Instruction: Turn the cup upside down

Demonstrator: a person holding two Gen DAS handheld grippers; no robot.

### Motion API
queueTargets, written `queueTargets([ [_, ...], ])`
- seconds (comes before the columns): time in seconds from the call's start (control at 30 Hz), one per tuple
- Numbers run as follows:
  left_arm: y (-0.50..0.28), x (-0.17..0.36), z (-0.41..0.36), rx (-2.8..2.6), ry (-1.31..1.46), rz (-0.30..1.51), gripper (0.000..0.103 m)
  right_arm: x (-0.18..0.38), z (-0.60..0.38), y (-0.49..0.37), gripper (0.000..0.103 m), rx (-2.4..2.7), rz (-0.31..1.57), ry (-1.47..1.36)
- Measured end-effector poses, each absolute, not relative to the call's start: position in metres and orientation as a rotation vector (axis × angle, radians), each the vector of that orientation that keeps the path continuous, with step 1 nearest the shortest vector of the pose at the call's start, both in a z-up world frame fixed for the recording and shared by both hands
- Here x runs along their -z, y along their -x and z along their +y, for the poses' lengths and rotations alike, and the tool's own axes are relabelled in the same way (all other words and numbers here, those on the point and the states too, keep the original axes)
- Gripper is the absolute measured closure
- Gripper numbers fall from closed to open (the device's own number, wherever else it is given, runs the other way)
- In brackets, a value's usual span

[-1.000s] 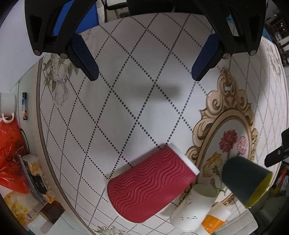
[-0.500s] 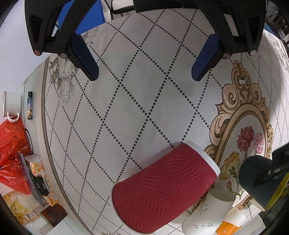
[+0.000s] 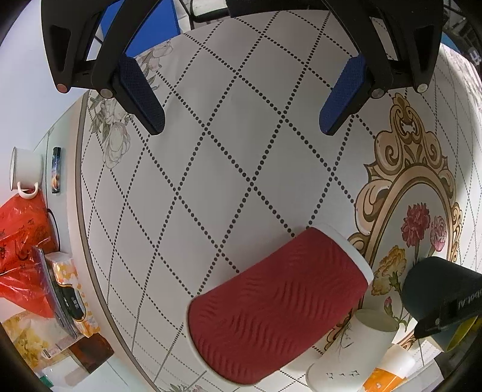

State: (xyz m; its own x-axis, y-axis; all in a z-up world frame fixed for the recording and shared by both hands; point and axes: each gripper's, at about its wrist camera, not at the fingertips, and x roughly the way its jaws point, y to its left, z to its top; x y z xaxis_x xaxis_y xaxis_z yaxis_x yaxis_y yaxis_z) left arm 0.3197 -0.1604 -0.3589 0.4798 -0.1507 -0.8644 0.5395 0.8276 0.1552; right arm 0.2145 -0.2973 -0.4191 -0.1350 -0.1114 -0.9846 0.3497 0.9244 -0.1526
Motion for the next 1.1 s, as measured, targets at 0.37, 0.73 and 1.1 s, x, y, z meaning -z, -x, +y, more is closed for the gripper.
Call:
queueTargets([
  [0.37, -0.32, 0.358, -0.165, 0.427, -0.436, 0.996, 0.032, 0.405, -0.304, -0.202, 0.0, 0.42, 1.647, -0.195],
  [0.73, -0.299, 0.331, -0.149, 0.392, -0.423, 1.058, 0.032, 0.392, -0.316, -0.177, 0.0, 0.406, 1.626, -0.221],
  [1.1, -0.233, 0.303, -0.116, 0.324, -0.411, 1.14, 0.032, 0.366, -0.305, -0.142, 0.0, 0.295, 1.574, -0.21],
])
